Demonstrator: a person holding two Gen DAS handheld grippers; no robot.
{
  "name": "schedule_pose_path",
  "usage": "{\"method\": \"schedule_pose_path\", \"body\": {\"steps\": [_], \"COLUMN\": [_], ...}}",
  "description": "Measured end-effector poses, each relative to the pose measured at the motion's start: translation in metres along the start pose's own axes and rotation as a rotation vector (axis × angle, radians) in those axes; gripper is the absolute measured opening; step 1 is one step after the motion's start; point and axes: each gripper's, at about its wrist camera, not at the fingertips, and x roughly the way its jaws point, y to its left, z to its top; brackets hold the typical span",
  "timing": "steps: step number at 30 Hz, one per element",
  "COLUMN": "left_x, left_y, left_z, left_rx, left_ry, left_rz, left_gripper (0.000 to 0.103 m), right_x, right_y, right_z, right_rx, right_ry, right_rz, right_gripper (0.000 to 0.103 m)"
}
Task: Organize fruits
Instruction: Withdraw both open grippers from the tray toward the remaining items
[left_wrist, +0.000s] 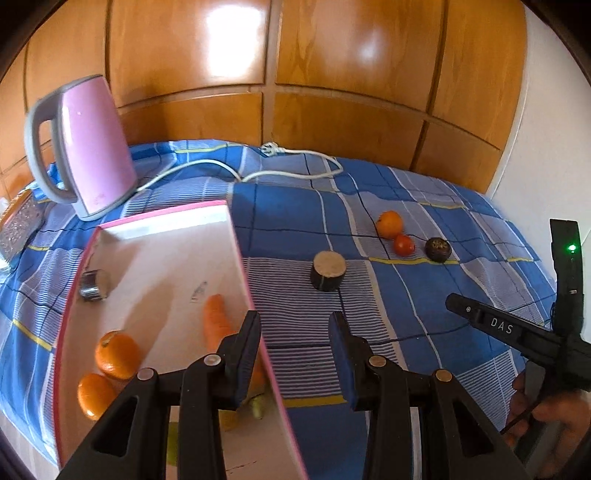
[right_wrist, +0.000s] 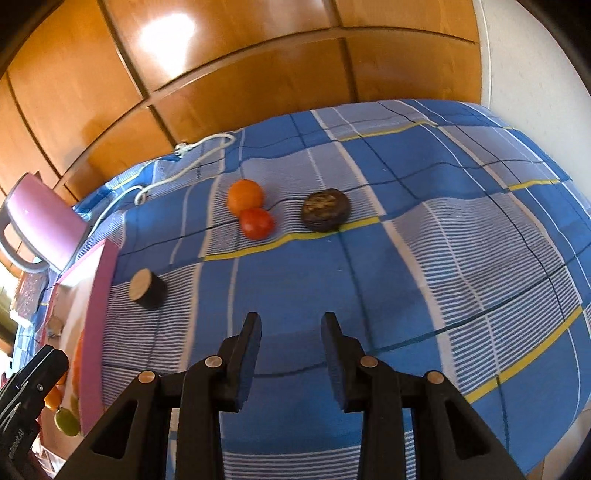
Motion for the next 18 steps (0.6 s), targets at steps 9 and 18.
{"method": "schedule_pose_path", "body": {"steps": [9, 18], "left_x": [0.026, 0.055], "left_y": [-0.020, -0.028], "left_z": [0.008, 0.022], "left_rx": [0.034, 0.001], "left_ry": [0.036, 0.076], "left_rz": [-0.027, -0.049], "left_gripper": [0.038, 0.039], "right_x": [0.011, 0.024], "right_y": [-0.006, 0.000], "right_z": [0.005, 0.020], "right_rx": [-0.025, -0.064], "right_ry": [0.011, 0.015], "right_rz": [0.013, 0.055], "right_gripper": [0.034, 0.034]}}
